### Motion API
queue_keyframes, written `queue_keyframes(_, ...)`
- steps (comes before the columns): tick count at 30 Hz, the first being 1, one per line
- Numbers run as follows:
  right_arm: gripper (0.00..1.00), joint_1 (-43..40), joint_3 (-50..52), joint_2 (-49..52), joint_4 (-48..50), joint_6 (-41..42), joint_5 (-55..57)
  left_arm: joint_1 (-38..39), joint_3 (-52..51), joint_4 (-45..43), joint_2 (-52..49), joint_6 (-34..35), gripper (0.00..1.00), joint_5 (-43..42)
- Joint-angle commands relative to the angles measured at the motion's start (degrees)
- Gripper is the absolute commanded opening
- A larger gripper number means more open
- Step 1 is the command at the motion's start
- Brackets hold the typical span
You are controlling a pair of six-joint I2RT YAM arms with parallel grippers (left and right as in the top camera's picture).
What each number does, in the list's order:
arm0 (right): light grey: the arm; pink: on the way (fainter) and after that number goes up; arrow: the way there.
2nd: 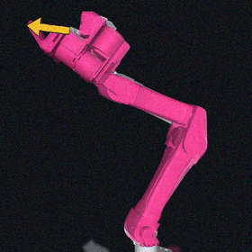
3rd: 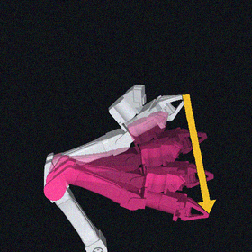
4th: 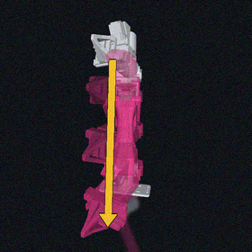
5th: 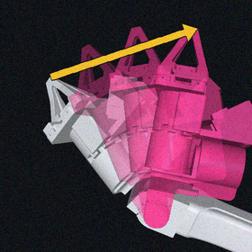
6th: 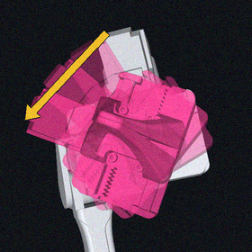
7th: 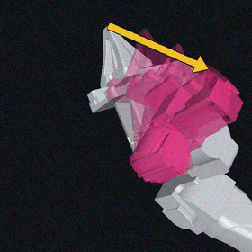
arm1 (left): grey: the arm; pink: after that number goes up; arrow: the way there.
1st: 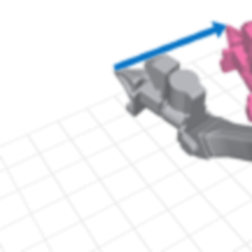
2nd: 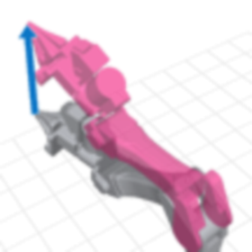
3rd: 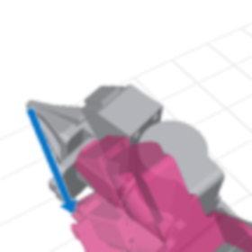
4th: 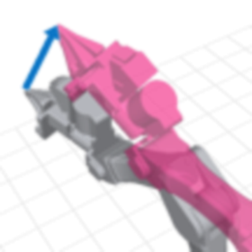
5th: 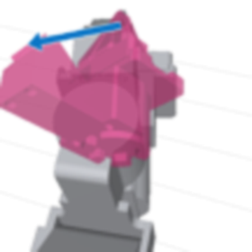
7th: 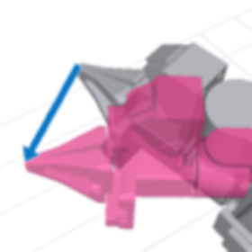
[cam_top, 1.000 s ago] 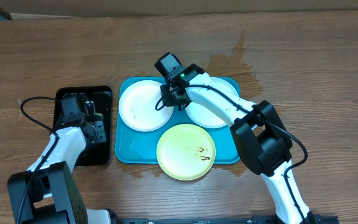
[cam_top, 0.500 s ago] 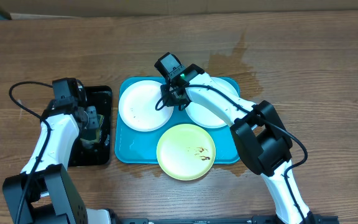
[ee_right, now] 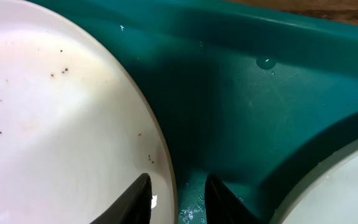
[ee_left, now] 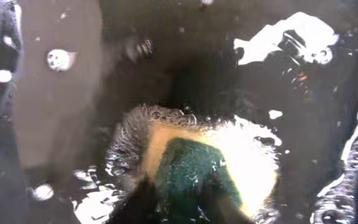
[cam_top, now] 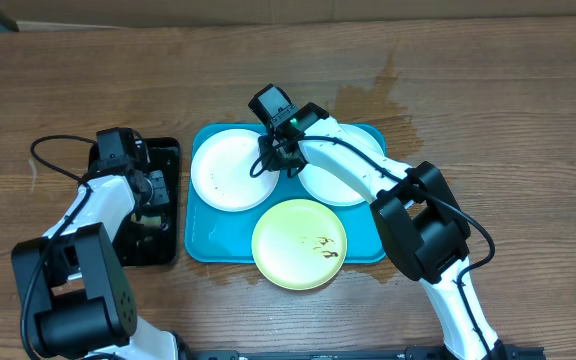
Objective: Clean dirty plates on tray and stack at the side
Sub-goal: 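Dip and wet the sponge in the black soapy tray with the left gripper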
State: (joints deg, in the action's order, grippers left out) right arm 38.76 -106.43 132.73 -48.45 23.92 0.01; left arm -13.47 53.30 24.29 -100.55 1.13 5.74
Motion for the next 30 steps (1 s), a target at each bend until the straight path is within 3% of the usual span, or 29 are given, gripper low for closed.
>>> queue_keyframes(1, 0.30, 0.33, 0.31, 0.48, 0.35, -0.17, 0.39, -0.50, -1.03, 0.52, -4.35, 0.13, 0.12, 2.67)
queue_keyframes(4, 0.30, 0.33, 0.31, 0.48, 0.39, -0.17, 0.39, -0.48, 1.49, 2.69, -2.56, 0.13, 0.19, 4.11)
queue_keyframes(7, 0.34, 0.33, 0.31, 0.48, 0.52, -0.17, 0.39, -0.48, 4.24, 5.38, 0.07, 0.15, 0.61, 5.25)
queue_keyframes(8, 0.36, 0.33, 0.31, 0.48, 0.55, -0.17, 0.39, -0.48, 5.66, 7.08, 2.05, 0.13, 0.67, 5.42)
queue_keyframes(20, 0.37, -0.17, -2.08, 0.35, 1.38, -0.76, 2.51, -0.33, 5.99, 14.49, 4.57, 0.59, 0.57, 1.73)
queue_keyframes(27, 0.23, 0.07, -1.11, 0.37, -0.42, -1.33, 0.81, -0.33, 5.79, 16.44, 4.57, 0.61, 0.59, 0.37)
queue_keyframes(30, 0.23, 0.39, 0.55, 0.39, 0.87, -1.25, -1.18, -0.33, 4.59, 15.85, 4.55, 0.63, 0.59, 0.11)
